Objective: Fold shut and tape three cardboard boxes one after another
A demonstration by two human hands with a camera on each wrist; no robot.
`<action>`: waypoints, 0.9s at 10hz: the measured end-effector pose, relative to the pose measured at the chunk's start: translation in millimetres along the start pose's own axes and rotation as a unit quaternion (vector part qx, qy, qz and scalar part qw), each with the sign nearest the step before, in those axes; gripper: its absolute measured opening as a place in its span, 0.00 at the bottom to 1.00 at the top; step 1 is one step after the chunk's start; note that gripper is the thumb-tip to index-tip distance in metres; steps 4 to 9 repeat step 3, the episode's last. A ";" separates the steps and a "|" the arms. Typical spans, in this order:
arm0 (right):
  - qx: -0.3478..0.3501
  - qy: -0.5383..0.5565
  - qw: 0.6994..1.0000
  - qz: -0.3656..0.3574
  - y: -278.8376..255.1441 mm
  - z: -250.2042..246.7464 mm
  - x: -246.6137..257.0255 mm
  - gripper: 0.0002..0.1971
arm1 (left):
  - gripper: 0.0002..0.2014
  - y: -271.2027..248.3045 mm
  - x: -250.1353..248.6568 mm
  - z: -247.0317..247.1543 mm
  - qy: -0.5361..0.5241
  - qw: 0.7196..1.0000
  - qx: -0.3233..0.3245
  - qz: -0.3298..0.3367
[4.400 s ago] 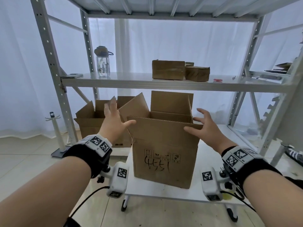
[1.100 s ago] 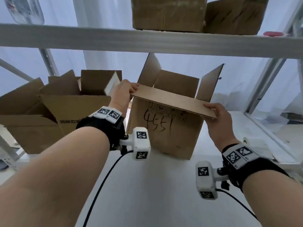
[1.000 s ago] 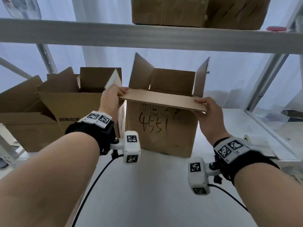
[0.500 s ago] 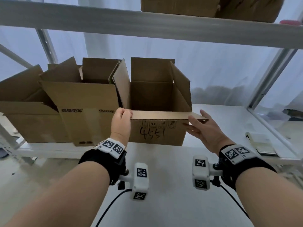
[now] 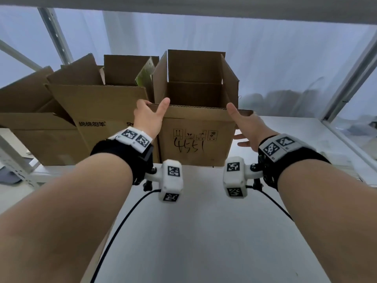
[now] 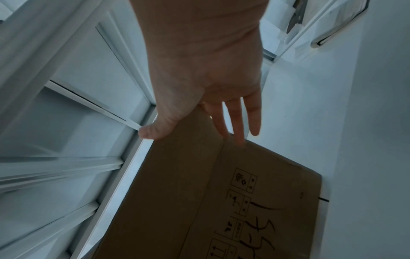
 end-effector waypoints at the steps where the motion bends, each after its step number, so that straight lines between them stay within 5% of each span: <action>1: 0.049 -0.024 0.998 0.034 -10.3 4.5 -6.0 0.51 | 0.43 -5.7 -0.3 -1.3 0.073 0.994 0.027 -0.073; 3: -0.001 -0.053 0.999 -0.008 -60.3 -10.0 -2.1 0.36 | 0.37 -51.3 -16.4 -27.2 0.056 0.995 0.075 -0.037; 9: -0.001 -0.053 0.999 -0.008 -60.3 -10.0 -2.1 0.36 | 0.37 -51.3 -16.4 -27.2 0.056 0.995 0.075 -0.037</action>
Point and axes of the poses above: each hand's wrist, its own y-axis towards the middle knuckle, its own z-axis out of the palm, x = y × z, the point moved 8 cm from there along y, towards the middle knuckle, and after that the axes turned 10 degrees about -y, right-handed, at the moved point
